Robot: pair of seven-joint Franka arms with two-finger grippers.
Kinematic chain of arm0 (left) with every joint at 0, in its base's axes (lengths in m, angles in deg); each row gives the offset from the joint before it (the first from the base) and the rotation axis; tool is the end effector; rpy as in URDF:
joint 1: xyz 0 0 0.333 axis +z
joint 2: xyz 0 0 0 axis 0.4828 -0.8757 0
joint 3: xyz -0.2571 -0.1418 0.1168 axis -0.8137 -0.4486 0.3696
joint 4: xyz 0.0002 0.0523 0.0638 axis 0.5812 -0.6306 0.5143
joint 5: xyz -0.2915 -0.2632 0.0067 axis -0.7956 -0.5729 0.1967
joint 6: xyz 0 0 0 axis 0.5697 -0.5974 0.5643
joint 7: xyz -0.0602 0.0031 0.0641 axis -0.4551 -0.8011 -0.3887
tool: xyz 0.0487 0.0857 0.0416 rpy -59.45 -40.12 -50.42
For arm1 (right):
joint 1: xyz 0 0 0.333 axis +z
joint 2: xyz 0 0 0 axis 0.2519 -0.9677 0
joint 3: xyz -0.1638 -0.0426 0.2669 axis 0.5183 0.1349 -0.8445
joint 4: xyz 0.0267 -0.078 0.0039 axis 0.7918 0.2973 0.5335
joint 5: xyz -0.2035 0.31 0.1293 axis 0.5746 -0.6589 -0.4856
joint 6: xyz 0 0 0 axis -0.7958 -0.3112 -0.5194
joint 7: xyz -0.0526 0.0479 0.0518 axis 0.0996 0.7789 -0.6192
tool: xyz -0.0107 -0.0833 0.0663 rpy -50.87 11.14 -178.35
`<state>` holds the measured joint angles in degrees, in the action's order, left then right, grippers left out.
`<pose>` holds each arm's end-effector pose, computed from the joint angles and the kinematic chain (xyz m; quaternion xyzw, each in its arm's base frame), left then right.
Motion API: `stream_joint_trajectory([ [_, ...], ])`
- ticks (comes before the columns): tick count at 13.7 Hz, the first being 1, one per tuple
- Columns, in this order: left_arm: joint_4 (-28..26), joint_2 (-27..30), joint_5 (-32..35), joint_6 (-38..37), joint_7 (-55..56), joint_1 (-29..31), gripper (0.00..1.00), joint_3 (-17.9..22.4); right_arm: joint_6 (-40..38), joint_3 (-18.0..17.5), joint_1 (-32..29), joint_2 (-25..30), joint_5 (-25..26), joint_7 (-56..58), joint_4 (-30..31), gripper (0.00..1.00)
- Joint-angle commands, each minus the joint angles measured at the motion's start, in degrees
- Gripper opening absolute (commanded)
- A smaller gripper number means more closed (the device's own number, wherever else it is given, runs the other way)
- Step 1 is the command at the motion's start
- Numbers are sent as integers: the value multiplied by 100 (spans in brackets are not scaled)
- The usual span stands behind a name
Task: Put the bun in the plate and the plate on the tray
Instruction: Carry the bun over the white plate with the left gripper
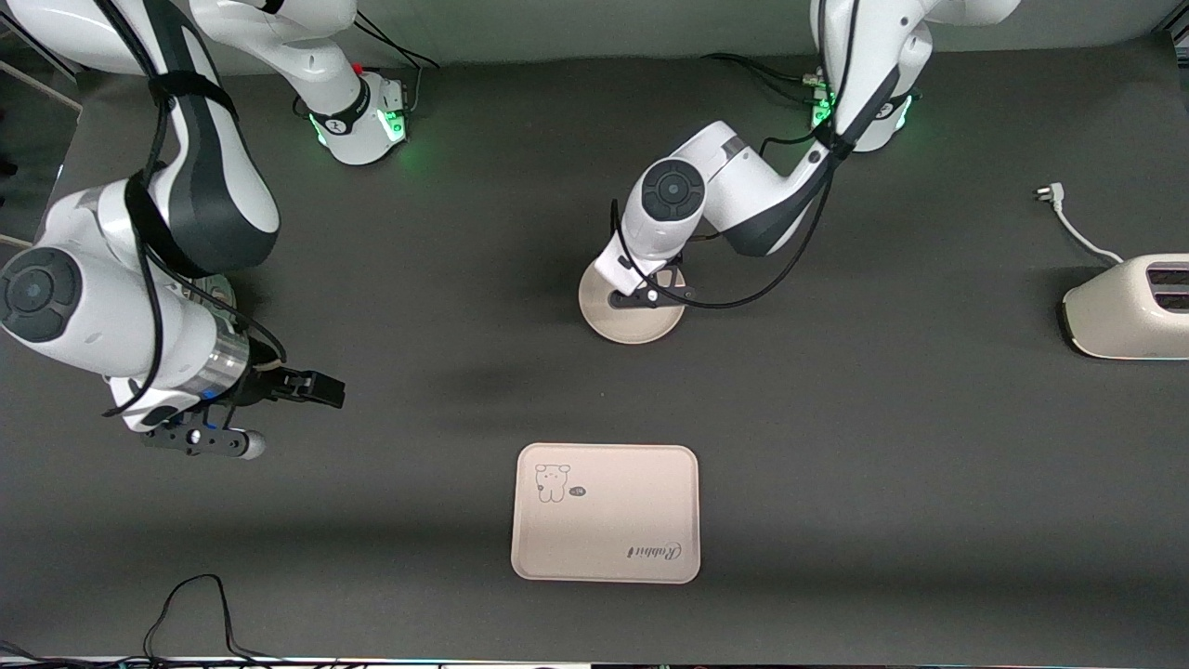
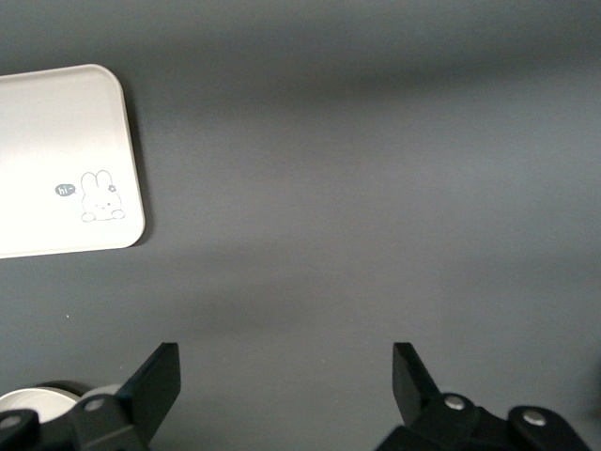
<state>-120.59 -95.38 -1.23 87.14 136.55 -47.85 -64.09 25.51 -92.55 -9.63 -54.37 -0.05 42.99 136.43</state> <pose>0.4213 -0.4621 0.2822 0.9937 0.0406 -0.0937 0.0459 0.6600 0.1360 0.4590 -0.9969 0.0711 0.0089 0.0337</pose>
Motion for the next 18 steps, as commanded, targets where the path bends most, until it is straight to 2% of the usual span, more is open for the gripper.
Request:
stream_joint_trajectory([
  [1,5,-412,702,342,667,-264,16,86,197,-117,5,-156,-64,-134,-91,100],
  [5,5,-800,951,685,766,-326,18,95,232,-188,5,-174,-20,-134,-47,100],
  [6,5,-818,951,712,757,-326,22,95,232,-188,14,-165,-11,-134,-47,100],
  [8,-4,-818,951,695,766,-317,45,103,293,-188,14,-165,-11,-134,-56,100],
  [9,5,-800,951,677,774,-317,75,103,390,-188,14,-174,-11,-134,-47,100],
  [10,5,-800,951,668,775,-308,100,103,443,-188,14,-217,-11,-134,-56,100],
  [18,13,-712,951,598,915,-282,100,95,777,-197,215,-376,15,-389,-47,100],
])
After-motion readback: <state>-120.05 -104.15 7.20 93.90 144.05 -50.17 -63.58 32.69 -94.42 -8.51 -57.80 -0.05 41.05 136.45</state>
